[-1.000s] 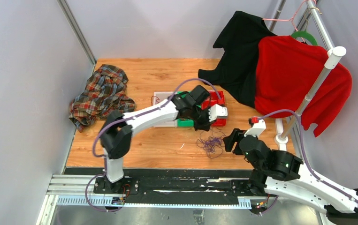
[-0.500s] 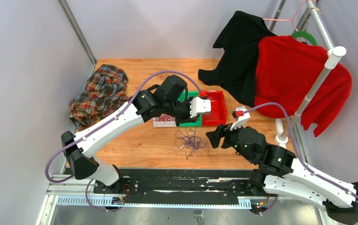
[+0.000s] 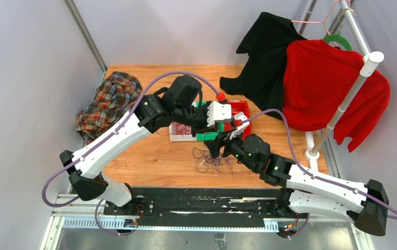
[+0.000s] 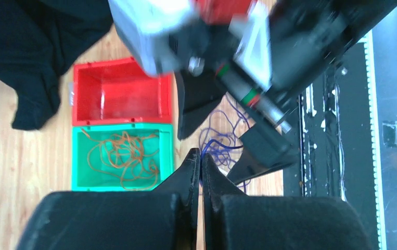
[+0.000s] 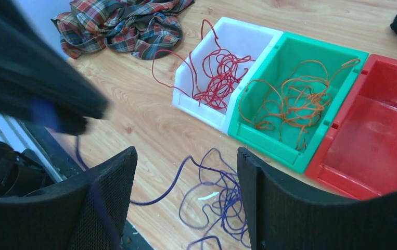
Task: Untangle the cables
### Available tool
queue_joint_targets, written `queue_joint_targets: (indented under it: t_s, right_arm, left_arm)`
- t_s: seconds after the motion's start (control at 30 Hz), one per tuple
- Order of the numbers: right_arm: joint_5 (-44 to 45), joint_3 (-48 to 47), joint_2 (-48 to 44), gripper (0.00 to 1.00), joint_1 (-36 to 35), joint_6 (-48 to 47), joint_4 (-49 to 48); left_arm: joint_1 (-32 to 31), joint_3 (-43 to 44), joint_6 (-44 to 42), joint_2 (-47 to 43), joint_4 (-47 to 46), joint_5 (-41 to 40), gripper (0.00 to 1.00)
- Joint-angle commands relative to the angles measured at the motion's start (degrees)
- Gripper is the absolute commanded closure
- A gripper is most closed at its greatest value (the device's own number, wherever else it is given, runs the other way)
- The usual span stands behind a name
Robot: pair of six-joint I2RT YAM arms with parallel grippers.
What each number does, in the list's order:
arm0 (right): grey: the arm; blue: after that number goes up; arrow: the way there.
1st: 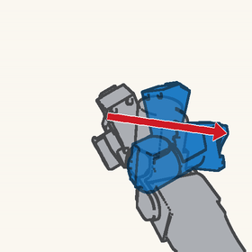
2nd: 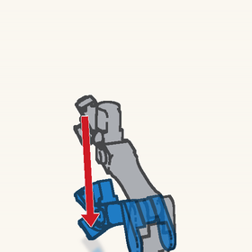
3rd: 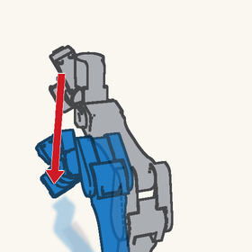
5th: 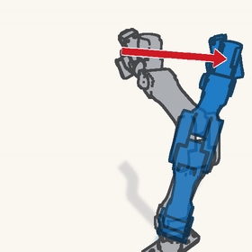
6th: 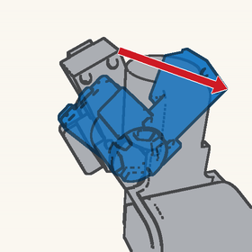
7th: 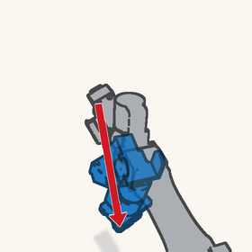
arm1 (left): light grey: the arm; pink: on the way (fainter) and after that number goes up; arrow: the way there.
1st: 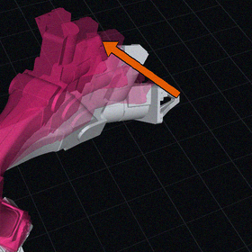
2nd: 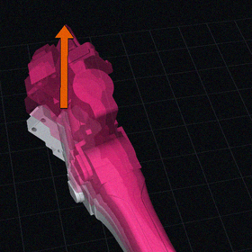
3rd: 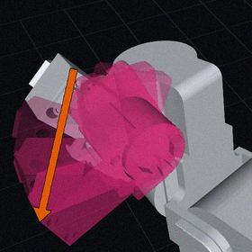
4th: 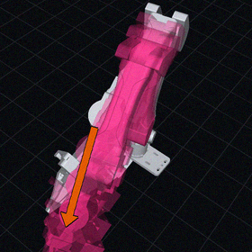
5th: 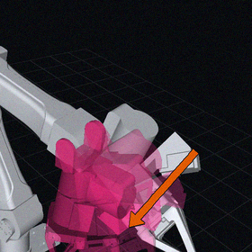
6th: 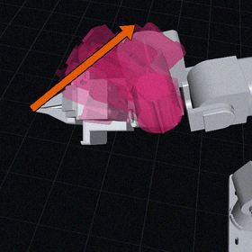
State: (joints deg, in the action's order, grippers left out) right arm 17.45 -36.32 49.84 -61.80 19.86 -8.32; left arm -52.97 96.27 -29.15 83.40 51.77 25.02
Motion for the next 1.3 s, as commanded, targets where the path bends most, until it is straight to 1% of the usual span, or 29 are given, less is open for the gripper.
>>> queue_joint_targets:
  t_s: [0.0, 0.1, 0.23, 0.37, 0.47, 0.63, 0.7, 0.83, 0.9, 0.93, 0.97, 1.03, 1.13, 1.17, 1.2, 1.27]
  right_arm:
    - [1.7, 2.1, 4.8, 0.3, 0.6, -2.5, -11.2]
    - [0.6, 3.1, 10.2, 0.3, 0.6, -2.7, -15.6]
    - [1.6, 5.1, 16.0, 0.34, 0.7, -1.5, -20.0]
    - [3.6, 10.0, 20.4, 0.4, 0.7, 1.2, -25.4]
    - [4.8, 13.3, 23.3, 0.46, 0.7, 3.6, -28.7]
    - [6.3, 17.8, 25.9, 0.55, 0.7, 8.8, -29.3]
    - [7.1, 19.6, 25.9, 0.57, 0.6, 11.1, -28.7]
    - [10.8, 23.7, 24.6, 0.64, -0.2, 14.3, -27.2]
    - [12.8, 25.1, 22.6, 0.67, -1.0, 15.7, -25.2]
    - [14.0, 25.6, 20.6, 0.66, -1.9, 15.2, -23.9]
    - [15.4, 25.6, 17.9, 0.63, -2.8, 14.2, -21.6]
    - [17.8, 24.4, 10.5, 0.53, -3.9, 12.7, -14.6]
    - [18.2, 22.5, -2.6, 0.38, -4.1, 8.9, -6.8]
    - [17.6, 21.8, -7.2, 0.34, -4.1, 7.1, -5.2]
    - [16.6, 21.0, -12.1, 0.33, -4.2, 5.1, -4.3]
    - [14.8, 19.6, -16.6, 0.32, -4.2, 1.5, -3.7]
  left_arm:
    - [-0.2, 7.7, 0.9, -0.8, 3.2, 3.6, 0.99]
    - [-0.3, 15.0, 1.8, -0.4, 3.9, 4.9, 1.0]
    - [-0.4, 23.7, 3.5, 0.3, 3.8, 5.4, 1.0]
    - [-0.4, 32.2, 4.7, 1.4, 3.7, 4.6, 1.0]
    - [-0.4, 39.6, 4.9, 3.3, 3.7, 2.8, 1.0]
    - [-0.4, 49.9, 4.5, 6.1, 3.2, -0.3, 1.0]
    - [-0.4, 51.1, 4.1, 6.0, 0.5, -2.2, 1.0]
    - [-0.4, 48.7, 2.3, 4.0, -9.8, -7.0, 1.0]
    - [-0.4, 47.5, 1.6, 3.4, -14.0, -9.2, 1.0]
    - [-0.4, 47.2, 1.1, 3.3, -14.9, -9.8, 1.0]
    - [-0.4, 47.3, 0.6, 3.3, -15.1, -9.8, 0.99]
    - [-0.6, 45.7, -1.0, 2.8, -15.1, -9.6, 1.0]
    - [-1.2, 42.5, -2.7, 1.9, -15.1, -10.3, 1.0]
    - [-1.2, 41.8, -3.1, 1.7, -15.1, -10.1, 1.0]
    - [-1.2, 41.1, -3.4, 1.4, -15.1, -10.0, 0.99]
    - [-1.5, 40.8, -3.7, 1.5, -15.1, -9.6, 1.0]
